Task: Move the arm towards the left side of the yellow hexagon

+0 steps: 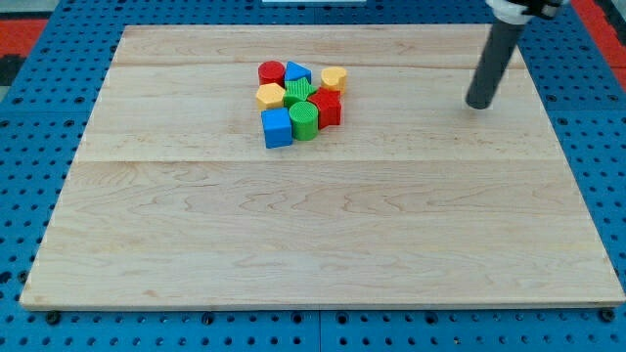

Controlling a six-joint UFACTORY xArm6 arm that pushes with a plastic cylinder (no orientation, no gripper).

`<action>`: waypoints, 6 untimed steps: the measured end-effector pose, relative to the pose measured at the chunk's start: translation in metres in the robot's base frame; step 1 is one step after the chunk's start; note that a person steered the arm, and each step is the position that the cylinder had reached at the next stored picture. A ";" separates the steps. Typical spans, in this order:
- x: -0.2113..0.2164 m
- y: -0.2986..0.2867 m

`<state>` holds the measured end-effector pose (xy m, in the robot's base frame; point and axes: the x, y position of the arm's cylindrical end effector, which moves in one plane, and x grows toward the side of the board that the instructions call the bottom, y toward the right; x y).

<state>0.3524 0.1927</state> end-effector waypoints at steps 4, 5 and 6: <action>0.101 -0.191; 0.096 -0.252; 0.062 -0.314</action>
